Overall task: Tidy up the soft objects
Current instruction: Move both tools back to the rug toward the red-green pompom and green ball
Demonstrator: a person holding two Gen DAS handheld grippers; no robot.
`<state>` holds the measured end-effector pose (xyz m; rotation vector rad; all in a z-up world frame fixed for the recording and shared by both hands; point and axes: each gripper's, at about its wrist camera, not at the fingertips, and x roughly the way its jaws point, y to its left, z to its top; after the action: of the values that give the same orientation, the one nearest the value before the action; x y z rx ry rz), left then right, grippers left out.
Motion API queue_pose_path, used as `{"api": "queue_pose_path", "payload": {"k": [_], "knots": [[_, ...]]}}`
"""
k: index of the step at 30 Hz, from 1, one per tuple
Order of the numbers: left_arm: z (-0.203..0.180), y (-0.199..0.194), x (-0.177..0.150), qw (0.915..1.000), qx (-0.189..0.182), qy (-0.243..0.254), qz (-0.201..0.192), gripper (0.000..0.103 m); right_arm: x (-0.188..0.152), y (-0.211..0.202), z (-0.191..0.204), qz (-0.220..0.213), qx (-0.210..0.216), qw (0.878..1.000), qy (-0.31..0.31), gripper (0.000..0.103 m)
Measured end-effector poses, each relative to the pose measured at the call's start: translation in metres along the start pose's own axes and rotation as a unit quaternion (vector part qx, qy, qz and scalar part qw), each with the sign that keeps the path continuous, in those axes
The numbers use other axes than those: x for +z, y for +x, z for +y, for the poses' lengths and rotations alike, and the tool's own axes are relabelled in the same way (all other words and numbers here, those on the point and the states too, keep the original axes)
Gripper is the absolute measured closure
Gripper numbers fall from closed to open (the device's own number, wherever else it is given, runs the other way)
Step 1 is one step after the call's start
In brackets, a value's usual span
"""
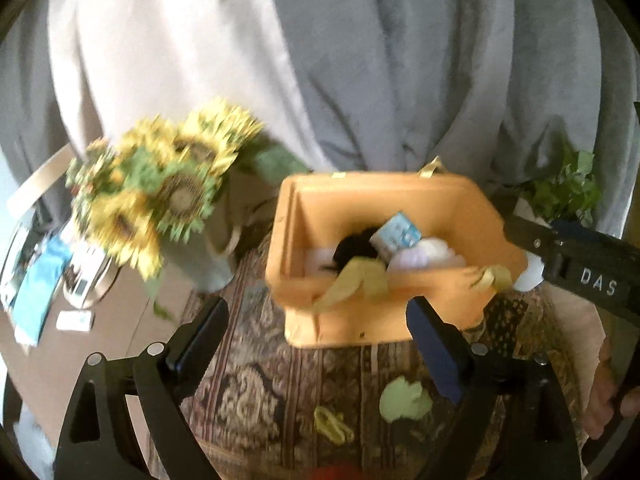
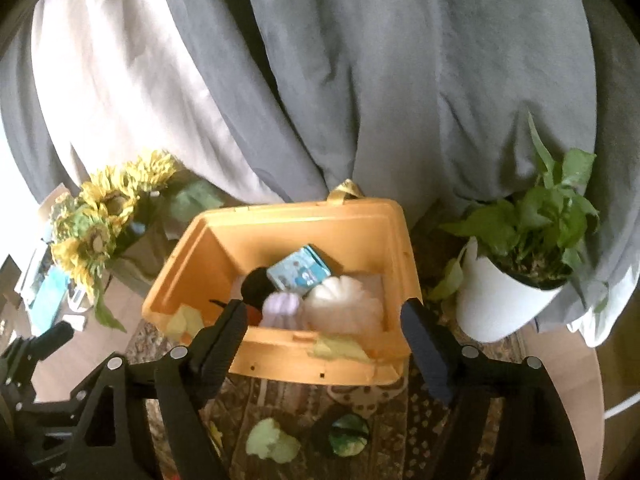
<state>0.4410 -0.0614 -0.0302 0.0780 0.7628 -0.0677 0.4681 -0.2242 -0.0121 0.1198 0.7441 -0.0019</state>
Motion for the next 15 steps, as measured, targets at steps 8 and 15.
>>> {"api": "queue_pose_path", "payload": {"k": [8,15], "knots": [[0.004,-0.009,-0.043,0.9969,0.046,-0.042,0.048,0.010,-0.027,0.002,-0.009,0.019,-0.011,1.000,0.014,0.021],[0.003,-0.016,-0.074,0.9945,0.061,-0.065,0.055,0.010,-0.059,0.003,-0.014,0.028,0.001,0.999,0.032,0.021]]}}
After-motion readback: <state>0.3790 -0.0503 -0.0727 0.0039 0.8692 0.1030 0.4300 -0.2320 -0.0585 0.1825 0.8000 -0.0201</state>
